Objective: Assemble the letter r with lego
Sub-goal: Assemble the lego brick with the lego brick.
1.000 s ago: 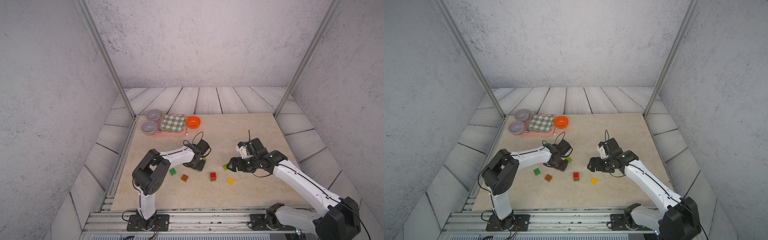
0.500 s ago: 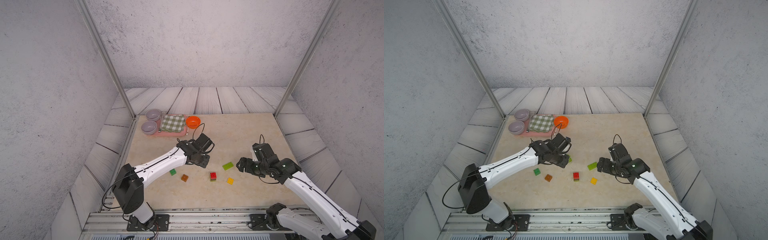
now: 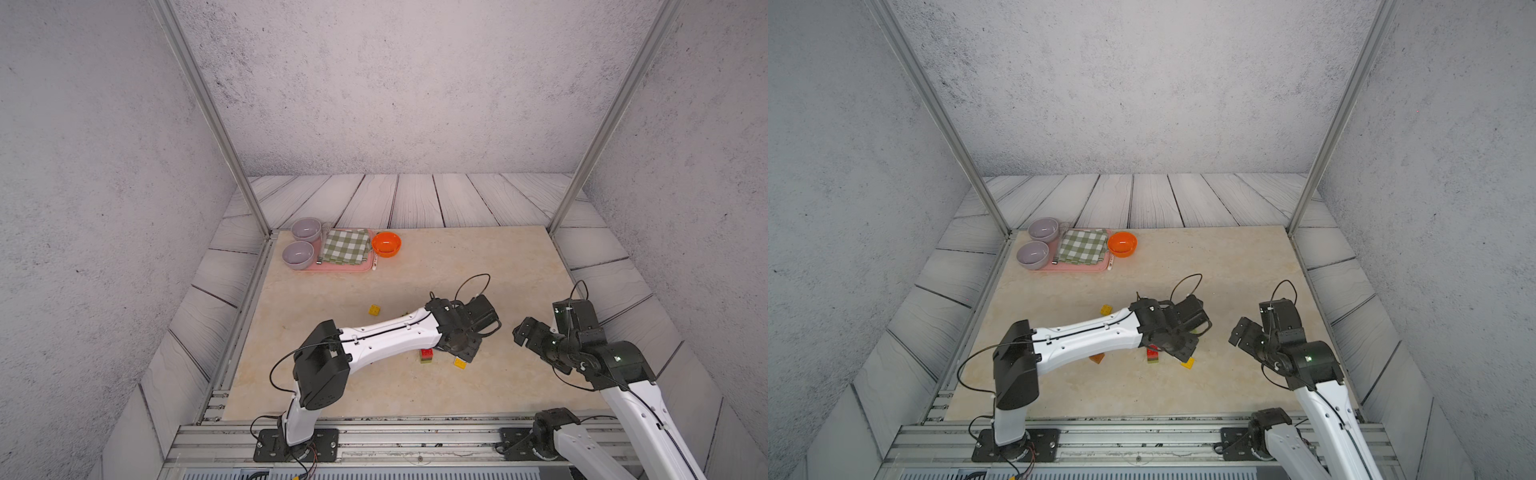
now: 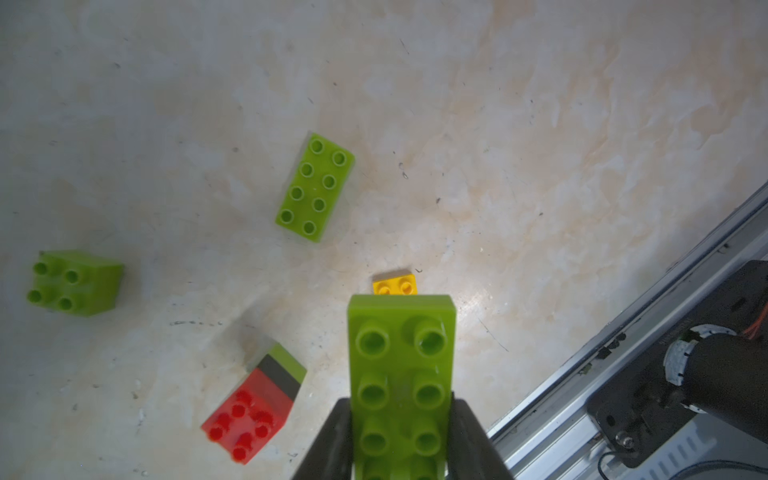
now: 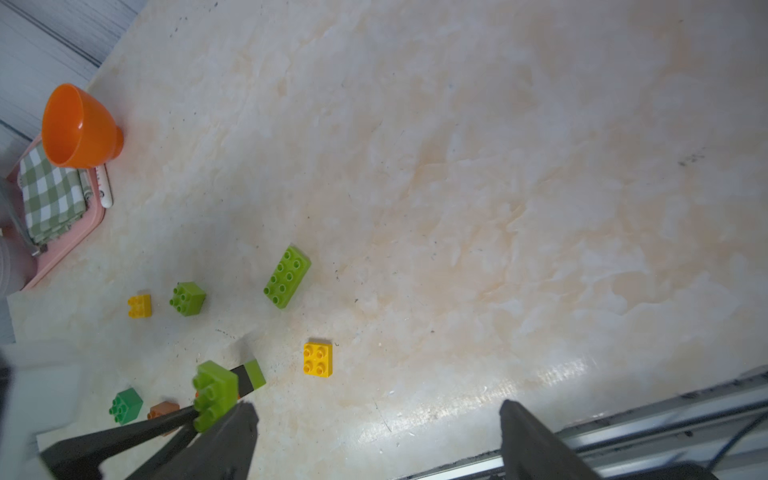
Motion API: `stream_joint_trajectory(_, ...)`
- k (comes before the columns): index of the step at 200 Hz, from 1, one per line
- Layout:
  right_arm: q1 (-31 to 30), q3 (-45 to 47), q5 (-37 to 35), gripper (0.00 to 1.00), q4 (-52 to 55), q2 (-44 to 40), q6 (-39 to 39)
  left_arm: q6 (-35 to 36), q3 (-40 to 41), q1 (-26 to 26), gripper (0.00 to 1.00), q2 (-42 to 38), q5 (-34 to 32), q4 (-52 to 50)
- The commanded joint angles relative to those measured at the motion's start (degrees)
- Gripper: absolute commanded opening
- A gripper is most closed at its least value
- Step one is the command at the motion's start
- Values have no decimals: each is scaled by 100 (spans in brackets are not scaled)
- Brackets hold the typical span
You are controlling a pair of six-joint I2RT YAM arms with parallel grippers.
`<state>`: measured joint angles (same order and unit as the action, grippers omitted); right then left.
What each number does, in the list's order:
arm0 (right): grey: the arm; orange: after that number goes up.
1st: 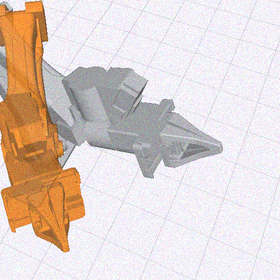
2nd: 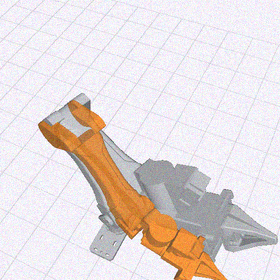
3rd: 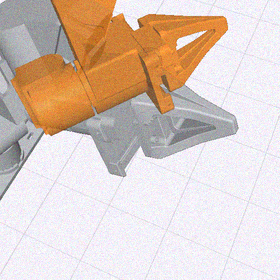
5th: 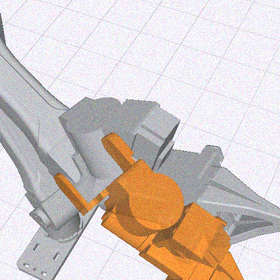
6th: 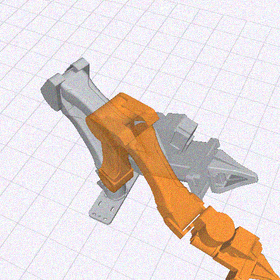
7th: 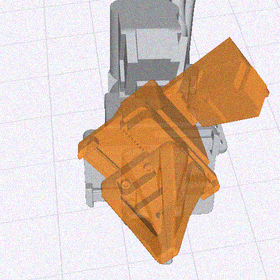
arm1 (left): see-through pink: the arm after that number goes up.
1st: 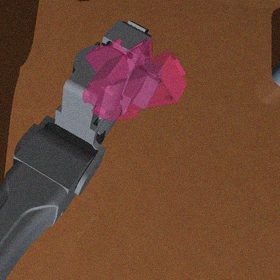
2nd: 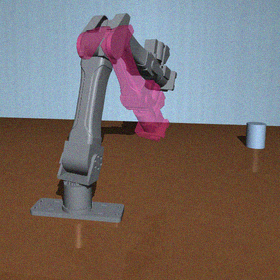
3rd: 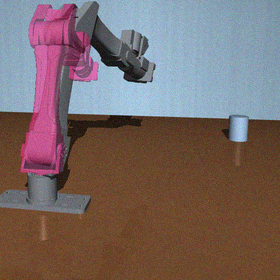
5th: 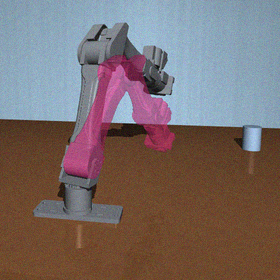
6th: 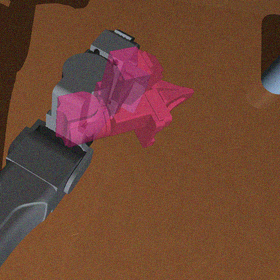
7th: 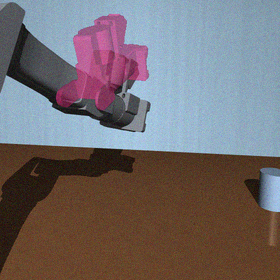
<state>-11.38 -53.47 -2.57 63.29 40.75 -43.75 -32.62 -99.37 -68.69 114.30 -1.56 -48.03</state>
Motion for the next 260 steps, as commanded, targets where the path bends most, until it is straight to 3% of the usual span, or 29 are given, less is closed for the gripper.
stream_joint_trajectory(1,36,-368,-922,99,558,-485,-133,-393,-284,5,0,272,-211,-336)
stream_joint_trajectory(78,29,-669,-873,99,238,-1669,226,-767,-834,-84,0,1161,-697,-191)
stream_joint_trajectory(142,24,-1457,-687,99,192,-1605,471,-653,-710,-84,0,1453,-635,365)
stream_joint_trajectory(260,21,-1318,-372,97,22,-1627,559,-631,-452,-48,0,1604,-579,546)
